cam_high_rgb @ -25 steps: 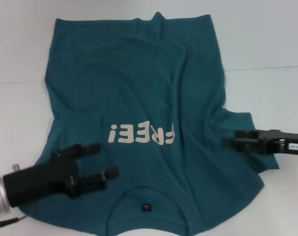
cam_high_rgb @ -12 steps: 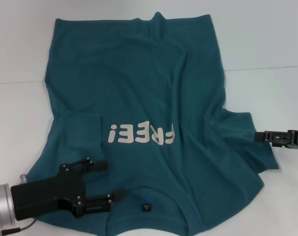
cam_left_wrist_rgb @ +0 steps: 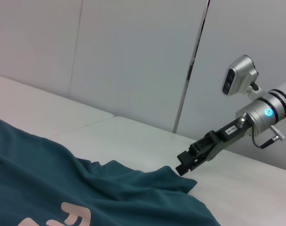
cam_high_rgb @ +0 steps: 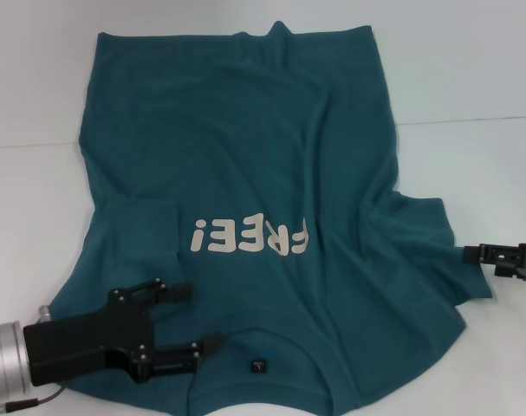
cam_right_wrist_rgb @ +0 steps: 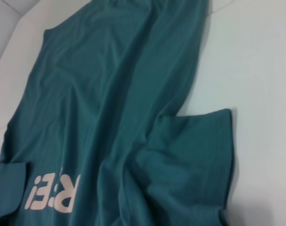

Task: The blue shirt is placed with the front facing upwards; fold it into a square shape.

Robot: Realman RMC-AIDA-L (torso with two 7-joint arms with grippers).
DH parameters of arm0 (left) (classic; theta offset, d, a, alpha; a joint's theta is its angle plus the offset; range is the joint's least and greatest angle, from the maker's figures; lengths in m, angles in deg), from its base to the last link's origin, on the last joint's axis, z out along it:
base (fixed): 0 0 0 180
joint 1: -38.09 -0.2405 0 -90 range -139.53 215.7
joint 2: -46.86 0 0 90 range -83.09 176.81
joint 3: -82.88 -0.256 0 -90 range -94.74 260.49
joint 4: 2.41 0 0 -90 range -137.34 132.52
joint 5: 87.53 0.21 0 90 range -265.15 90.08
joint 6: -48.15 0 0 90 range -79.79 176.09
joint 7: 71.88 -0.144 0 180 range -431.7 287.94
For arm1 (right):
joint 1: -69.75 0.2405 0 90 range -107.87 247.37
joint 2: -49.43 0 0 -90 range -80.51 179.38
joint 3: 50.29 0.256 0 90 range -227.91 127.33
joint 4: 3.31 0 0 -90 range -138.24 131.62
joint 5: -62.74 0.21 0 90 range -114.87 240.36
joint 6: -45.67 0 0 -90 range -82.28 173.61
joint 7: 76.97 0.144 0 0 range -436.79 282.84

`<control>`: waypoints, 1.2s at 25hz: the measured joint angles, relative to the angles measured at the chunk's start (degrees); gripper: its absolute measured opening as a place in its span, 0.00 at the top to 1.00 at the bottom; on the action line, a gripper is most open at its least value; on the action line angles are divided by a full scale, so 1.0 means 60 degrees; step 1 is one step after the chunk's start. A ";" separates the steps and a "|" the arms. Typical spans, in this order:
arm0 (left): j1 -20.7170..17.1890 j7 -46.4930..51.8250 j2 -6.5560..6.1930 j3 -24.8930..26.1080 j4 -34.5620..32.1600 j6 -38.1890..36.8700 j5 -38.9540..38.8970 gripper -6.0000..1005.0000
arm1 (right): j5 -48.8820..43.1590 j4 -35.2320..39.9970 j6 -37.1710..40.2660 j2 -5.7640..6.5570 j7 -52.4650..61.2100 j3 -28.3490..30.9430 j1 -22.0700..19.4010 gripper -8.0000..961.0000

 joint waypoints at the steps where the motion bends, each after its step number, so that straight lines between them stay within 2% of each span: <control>1: 0.0008 0.0008 0.0000 0.0000 0.0002 0.0005 0.0009 0.12 | -0.0002 -0.0020 -0.0064 -0.0031 -0.0015 -0.0017 0.0006 0.07; 10: 0.0009 0.0025 -0.0001 0.0001 0.0008 0.0012 0.0012 0.12 | -0.0054 -0.0062 -0.0829 -0.0454 -0.0192 -0.0059 0.0240 0.07; 15: 0.0008 0.0029 -0.0001 0.0024 0.0008 0.0023 0.0012 0.12 | -0.0063 -0.0192 -0.1278 -0.0551 -0.0292 -0.0074 0.0288 0.07; 20: 0.0008 0.0030 -0.0013 0.0045 0.0008 0.0028 0.0011 0.12 | -0.0030 -0.0277 -0.1262 -0.0557 -0.0484 -0.0100 0.0352 0.24; 23: 0.0008 0.0031 -0.0015 0.0021 0.0007 0.0090 0.0008 0.12 | -0.0042 -0.0398 -0.1299 -0.0562 -0.0542 -0.0101 0.0461 0.48; 30: 0.0008 0.0058 -0.0015 0.0000 0.0007 0.0129 0.0005 0.12 | -0.0048 -0.0426 -0.1360 -0.0590 -0.0549 -0.0044 0.0523 0.78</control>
